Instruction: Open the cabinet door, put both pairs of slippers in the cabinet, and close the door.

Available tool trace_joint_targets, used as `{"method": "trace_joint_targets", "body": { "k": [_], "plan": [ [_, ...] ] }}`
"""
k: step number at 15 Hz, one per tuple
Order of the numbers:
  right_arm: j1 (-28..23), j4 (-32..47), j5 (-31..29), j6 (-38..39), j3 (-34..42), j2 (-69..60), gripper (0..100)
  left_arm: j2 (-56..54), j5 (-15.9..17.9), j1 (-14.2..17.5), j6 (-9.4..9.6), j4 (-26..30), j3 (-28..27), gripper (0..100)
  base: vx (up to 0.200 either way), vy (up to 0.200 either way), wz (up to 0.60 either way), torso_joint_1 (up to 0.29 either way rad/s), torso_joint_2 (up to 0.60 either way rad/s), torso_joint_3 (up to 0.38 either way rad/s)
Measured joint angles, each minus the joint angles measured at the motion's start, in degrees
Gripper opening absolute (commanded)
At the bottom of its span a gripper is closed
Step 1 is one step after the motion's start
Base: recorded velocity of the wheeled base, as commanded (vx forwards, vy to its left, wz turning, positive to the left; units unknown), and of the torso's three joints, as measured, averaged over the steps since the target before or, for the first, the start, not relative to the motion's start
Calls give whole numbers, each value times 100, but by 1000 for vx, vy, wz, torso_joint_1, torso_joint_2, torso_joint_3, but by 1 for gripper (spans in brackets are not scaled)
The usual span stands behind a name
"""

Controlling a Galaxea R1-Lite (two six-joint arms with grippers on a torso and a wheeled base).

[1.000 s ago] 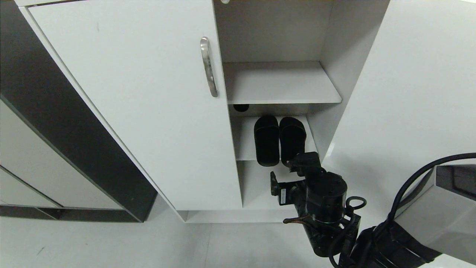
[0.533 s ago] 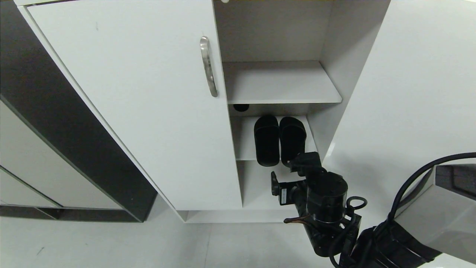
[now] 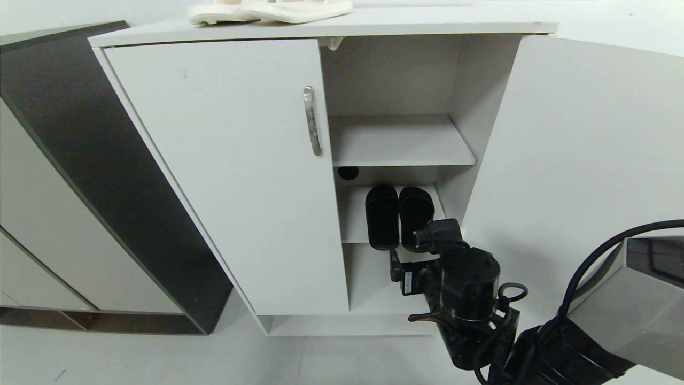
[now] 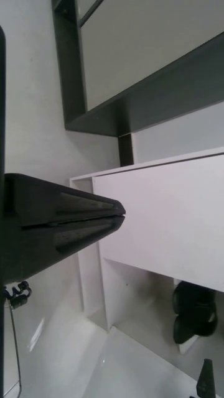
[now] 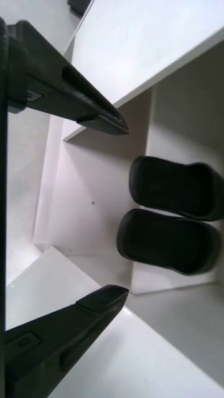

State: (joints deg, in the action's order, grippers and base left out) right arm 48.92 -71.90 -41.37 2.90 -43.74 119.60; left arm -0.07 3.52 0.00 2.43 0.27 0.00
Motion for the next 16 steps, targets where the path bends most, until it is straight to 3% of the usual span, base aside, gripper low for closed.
{"method": "trace_joint_targets", "body": {
  "k": [7,11,12,16],
  "plan": [
    [-5,-6,-52,13,88,0,100,0,0,0,57,0,0,0,0,0,0,5,4,200],
    [-9,-55,-37,11,240,-1,100,0,0,0,68,-2,0,0,0,0,0,1,-1,24],
    [-9,-266,95,5,332,-1,100,0,0,0,61,-2,0,0,0,0,0,0,0,0],
    [-5,-945,1521,-22,1113,-117,100,0,-2,0,50,-2,0,0,0,0,0,0,0,0]
  ]
}}
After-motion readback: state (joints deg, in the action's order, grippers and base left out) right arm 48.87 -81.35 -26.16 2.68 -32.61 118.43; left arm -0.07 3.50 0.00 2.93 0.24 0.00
